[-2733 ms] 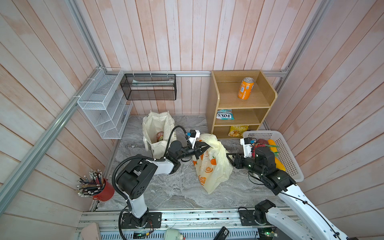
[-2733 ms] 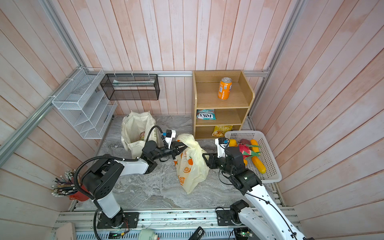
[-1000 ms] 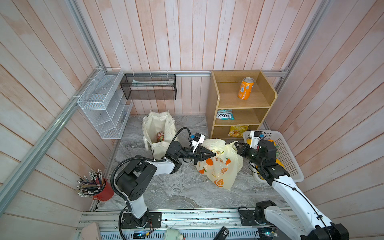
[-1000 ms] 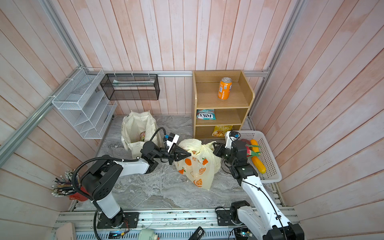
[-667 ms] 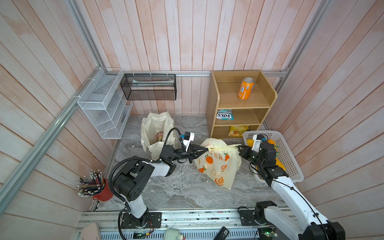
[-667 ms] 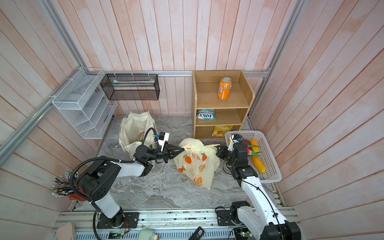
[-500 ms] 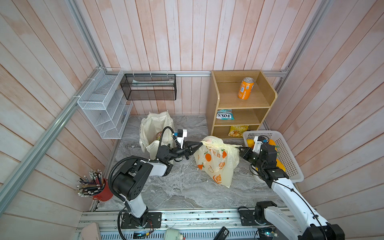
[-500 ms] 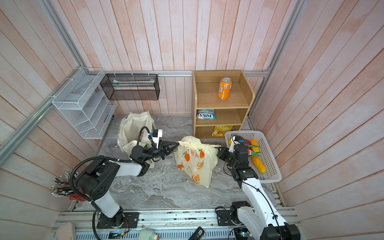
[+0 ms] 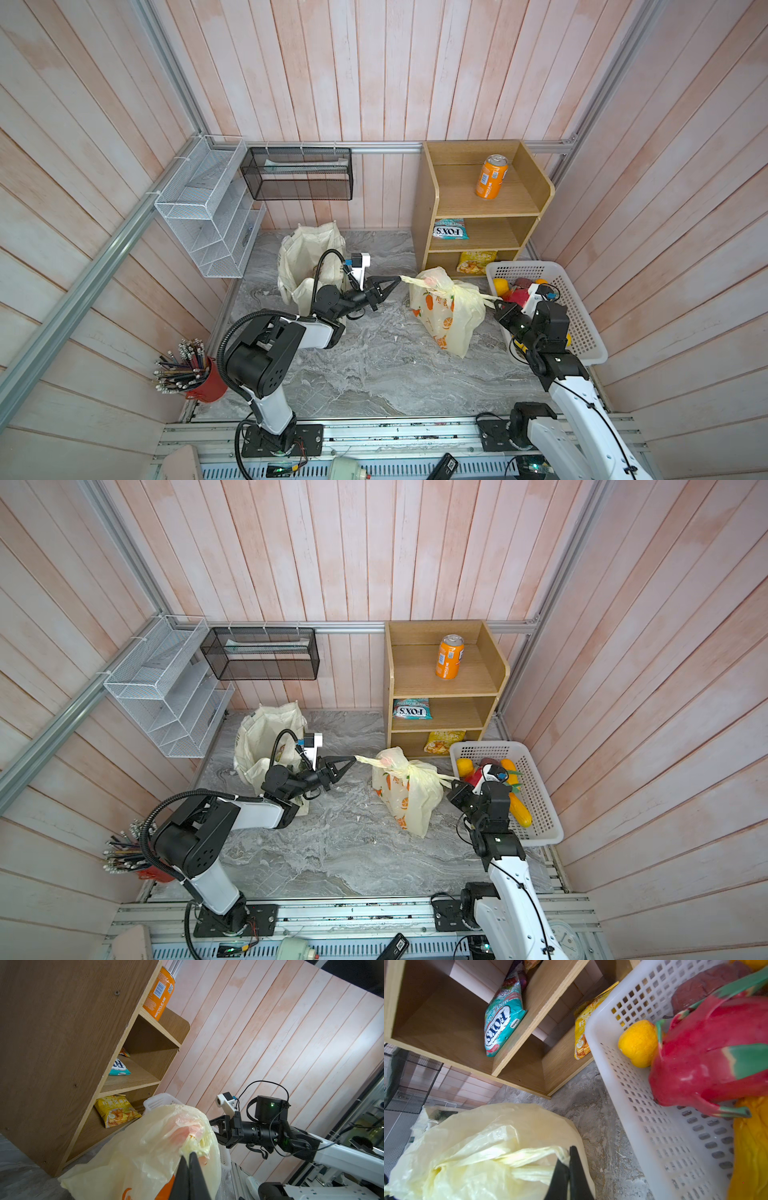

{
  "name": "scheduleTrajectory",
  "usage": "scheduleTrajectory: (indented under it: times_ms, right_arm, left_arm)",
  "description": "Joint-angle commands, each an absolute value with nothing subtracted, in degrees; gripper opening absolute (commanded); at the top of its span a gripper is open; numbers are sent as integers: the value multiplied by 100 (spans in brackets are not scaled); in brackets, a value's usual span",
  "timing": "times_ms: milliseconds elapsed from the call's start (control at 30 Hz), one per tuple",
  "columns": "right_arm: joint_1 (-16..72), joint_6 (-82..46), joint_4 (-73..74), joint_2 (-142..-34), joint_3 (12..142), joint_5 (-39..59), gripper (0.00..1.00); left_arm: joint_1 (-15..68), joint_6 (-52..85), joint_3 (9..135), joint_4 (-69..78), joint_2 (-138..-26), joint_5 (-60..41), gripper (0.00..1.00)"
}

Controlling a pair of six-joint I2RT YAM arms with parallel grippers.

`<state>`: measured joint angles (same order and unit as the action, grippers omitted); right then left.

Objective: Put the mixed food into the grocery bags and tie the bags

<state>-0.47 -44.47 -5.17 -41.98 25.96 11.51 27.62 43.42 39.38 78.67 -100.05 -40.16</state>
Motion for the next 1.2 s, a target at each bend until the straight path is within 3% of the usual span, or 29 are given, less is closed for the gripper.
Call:
scheduleTrajectory:
  times_ms: [0,300,333,433,500,533,567,867,1167]
  right_arm:
    - [-444,-4792,-1005,-4098,2340,230,0]
    - [-659,-4473,27,-4210,2239,1984,0]
    - [-650,-4417,31,-4202,2263,2086,0]
    - [-635,-4367,-1,-4142,2261,2226,0]
    - [-638,-4392,0,-4090,2200,2273,0]
    - [-630,-4410,15,-4062,2171,2301,0]
    - [-623,-4412,22,-4040,2153,2317,0]
    - [-610,-4382,12,-3845,2047,2380,0]
    - [-613,-4447,233,-3823,1993,2616,0]
  left_arm:
    - [2658,4202,3924,7739,-9768,-3301,0]
    - [3142,3427,4437,6345,-9581,-3311,0]
    - [3221,3325,4544,6112,-9580,-3322,5]
    - [3330,3276,4576,5828,-9572,-3168,32]
    - [3378,3322,4474,5778,-9513,-2978,45]
    - [3412,3296,4399,5759,-9456,-2869,58]
    - [3452,3267,4340,5717,-9393,-2764,98]
    - [4221,3119,4014,4876,-8710,-409,100]
    - [4246,4278,4318,5571,-9409,48,100]
